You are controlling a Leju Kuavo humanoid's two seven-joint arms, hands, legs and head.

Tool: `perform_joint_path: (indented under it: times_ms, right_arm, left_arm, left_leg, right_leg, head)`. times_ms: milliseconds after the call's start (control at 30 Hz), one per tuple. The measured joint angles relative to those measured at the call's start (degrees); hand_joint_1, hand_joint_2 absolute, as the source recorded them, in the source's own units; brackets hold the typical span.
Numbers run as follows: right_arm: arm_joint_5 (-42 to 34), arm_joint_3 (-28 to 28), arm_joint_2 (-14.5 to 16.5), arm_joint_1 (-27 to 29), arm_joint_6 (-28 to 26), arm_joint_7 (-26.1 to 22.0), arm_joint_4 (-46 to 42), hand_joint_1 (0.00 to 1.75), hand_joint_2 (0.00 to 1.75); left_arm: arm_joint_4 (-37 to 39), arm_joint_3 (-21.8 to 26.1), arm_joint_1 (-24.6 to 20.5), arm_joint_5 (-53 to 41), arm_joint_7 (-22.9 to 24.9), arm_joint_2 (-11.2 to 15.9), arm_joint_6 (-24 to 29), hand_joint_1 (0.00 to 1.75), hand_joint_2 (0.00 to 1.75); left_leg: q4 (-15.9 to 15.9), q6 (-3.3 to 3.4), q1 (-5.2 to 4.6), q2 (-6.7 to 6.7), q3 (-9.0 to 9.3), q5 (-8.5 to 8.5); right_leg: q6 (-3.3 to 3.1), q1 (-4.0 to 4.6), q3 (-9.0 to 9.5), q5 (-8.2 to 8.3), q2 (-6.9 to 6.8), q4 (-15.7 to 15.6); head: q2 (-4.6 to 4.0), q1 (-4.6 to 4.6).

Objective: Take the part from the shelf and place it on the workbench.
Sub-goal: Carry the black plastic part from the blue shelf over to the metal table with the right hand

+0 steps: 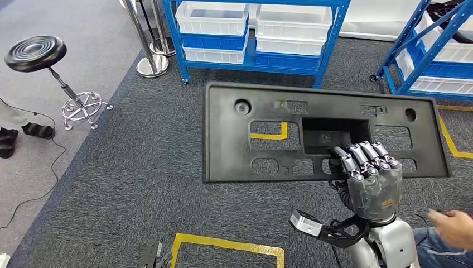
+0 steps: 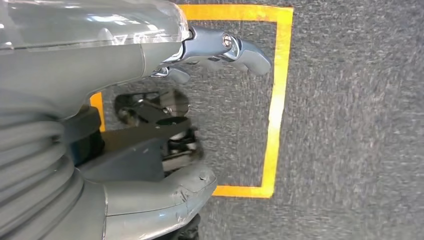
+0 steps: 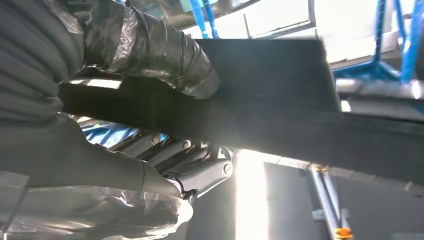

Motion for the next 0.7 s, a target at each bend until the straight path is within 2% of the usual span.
perform_joint_path:
  times_ms: [33, 67, 133, 167, 200, 267, 333, 400, 467, 500, 533, 567, 600, 633, 667, 700]
  right_arm:
    - [0.0, 0.2, -0.3, 0.1, 0.0, -0.1, 0.0, 1.75, 1.75]
    - [0.0, 0.3, -0.4, 0.1, 0.0, -0.2, 0.0, 1.75, 1.75]
    - [0.2, 0.6, -0.7, -0.1, 0.0, -0.5, 0.0, 1.75, 1.75]
    - [0.2, 0.8, -0.7, -0.4, 0.0, -0.7, 0.0, 1.75, 1.75]
    - [0.1, 1.0, -0.8, -0.7, 0.0, -1.3, 0.1, 1.75, 1.75]
    - [-1.0, 1.4, -0.8, -1.5, 0.0, -2.9, 0.2, 1.75, 1.75]
    - [-2.6, 1.6, -0.7, -2.1, 0.0, -5.0, 0.5, 1.75, 1.75]
    - [-4.0, 1.6, -0.4, -2.7, 0.0, -6.9, 0.8, 1.75, 1.75]
    - [-5.0, 1.6, 0.0, -2.8, 0.0, -8.7, 1.1, 1.75, 1.75]
    - [-5.4, 1.6, 0.3, -2.7, 0.0, -9.5, 1.2, 1.75, 1.75]
    - [-5.9, 1.6, 0.6, -2.6, 0.0, -10.3, 1.3, 1.75, 1.75]
    - [-6.4, 1.6, 0.8, -2.5, 0.0, -11.1, 1.3, 1.75, 1.75]
    - [-6.9, 1.5, 1.1, -2.4, 0.0, -11.9, 1.3, 1.75, 1.75]
    - [-7.5, 1.5, 1.5, -2.4, 0.0, -12.7, 1.3, 1.75, 1.75]
    - [-8.1, 1.3, 1.9, -2.4, 0.0, -13.6, 1.3, 1.75, 1.75]
    - [-8.6, 1.1, 2.4, -2.4, 0.0, -14.5, 1.3, 1.75, 1.75]
  left_arm:
    - [0.0, 0.0, 0.0, 0.0, 0.0, 0.0, 0.0, 0.00, 1.75]
    - [0.0, -0.1, 0.0, 0.0, -0.1, 0.0, 0.0, 0.00, 1.75]
    - [0.0, -0.1, -0.1, 0.2, -0.3, 0.0, 0.3, 0.00, 1.75]
    - [0.0, -0.1, -0.2, 0.4, -0.4, 0.0, 0.4, 0.00, 1.75]
    - [0.0, -0.1, -0.2, 0.7, -0.6, 0.1, 0.5, 0.00, 1.75]
    - [0.0, -0.1, -0.2, 1.1, -1.0, 0.1, 0.5, 0.00, 1.75]
    - [0.0, -0.1, -0.2, 1.5, -1.4, 0.0, 0.5, 0.00, 1.75]
    - [0.0, -0.1, -0.1, 1.8, -1.6, 0.0, 0.6, 0.00, 1.75]
    - [0.0, -0.1, 0.3, 1.9, -1.7, 0.0, 0.6, 0.00, 1.75]
    - [0.0, 0.0, 0.6, 1.9, -1.7, 0.1, 0.7, 0.00, 1.75]
    - [0.0, 0.0, 0.9, 1.9, -1.7, 0.1, 0.7, 0.00, 1.75]
    - [0.0, 0.0, 1.1, 1.9, -1.7, 0.1, 0.8, 0.00, 1.75]
    - [0.0, 0.0, 1.2, 1.9, -1.7, 0.1, 0.9, 0.00, 1.75]
    - [0.0, 0.0, 1.3, 1.9, -1.8, 0.2, 0.9, 0.00, 1.75]
    - [0.0, 0.0, 1.4, 1.9, -1.8, 0.2, 1.0, 0.00, 1.75]
    - [0.0, 0.0, 1.4, 1.8, -1.9, 0.3, 1.2, 0.00, 1.75]
  left_leg:
    - [0.1, 0.08, 0.01, 0.00, 0.33, 0.62]
    - [-2.1, 0.29, 0.00, -0.02, 1.78, 2.19]
    - [-10.3, 1.04, -0.16, -0.08, 6.47, 5.47]
    - [-13.5, 1.35, -0.32, -0.11, 8.25, 6.33]
    - [-15.6, 1.58, -0.51, -0.12, 9.27, 6.59]
    - [-16.7, 1.83, -0.78, -0.09, 9.45, 6.72]
    - [-17.7, 2.42, -0.46, 0.23, 9.53, 7.47]
    - [-18.5, 3.04, -0.12, 0.77, 9.49, 8.23]
    - [-18.5, 3.28, -0.22, 1.38, 9.19, 8.39]
    - [-18.4, 3.27, -0.25, 1.76, 9.09, 8.38]
    - [-18.2, 3.21, -0.26, 2.18, 9.02, 8.30]
    - [-17.9, 3.11, -0.24, 2.62, 8.97, 8.14]
    - [-17.5, 2.92, -0.21, 3.03, 8.94, 7.88]
    - [-17.1, 2.63, -0.30, 3.40, 8.87, 7.56]
    - [-16.6, 2.29, -0.46, 3.76, 8.75, 7.19]
    - [-16.2, 1.97, -0.65, 4.15, 8.65, 6.92]
  right_leg:
    - [0.01, 0.09, -0.19, 0.08, 0.00, 0.1]
    - [0.04, 0.18, -0.28, 0.12, 0.00, 0.2]
    - [0.19, 0.38, -0.35, 0.23, 0.01, 0.3]
    - [0.40, 0.42, -0.41, 0.36, 0.03, 0.4]
    - [0.67, 0.40, -0.51, 0.53, 0.05, 0.3]
    - [1.39, 0.28, -0.68, 0.98, 0.14, 0.1]
    - [1.95, 0.26, -1.05, 0.54, 0.18, 0.6]
    - [2.29, 0.28, -3.02, -2.30, 0.16, 4.8]
    - [2.61, 0.23, -6.29, -5.72, 0.14, 11.9]
    - [2.78, 0.18, -7.36, -6.31, 0.11, 14.3]
    - [2.93, 0.10, -7.56, -5.84, 0.04, 14.8]
    - [3.03, -0.01, -6.66, -4.34, -0.18, 13.2]
    - [3.09, -0.11, -4.91, -2.30, -0.83, 9.8]
    - [3.08, -0.01, -3.12, -0.92, -2.23, 6.2]
    - [2.80, 0.13, -1.81, 0.01, -3.34, 3.4]
    - [2.43, 0.31, -1.22, 0.27, -4.15, 1.8]
  head:
    - [0.00, 0.00]
    - [0.00, -0.01]
    - [0.00, 0.00]
    - [0.00, 0.00]
    - [0.00, 0.00]
    - [0.00, 0.00]
    - [0.00, 0.04]
    - [0.00, 0.08]
    - [0.00, 0.08]
    - [0.00, 0.09]
    - [0.00, 0.08]
    - [0.00, 0.08]
    - [0.00, 0.08]
    - [0.00, 0.10]
    - [0.00, 0.09]
    - [0.00, 0.06]
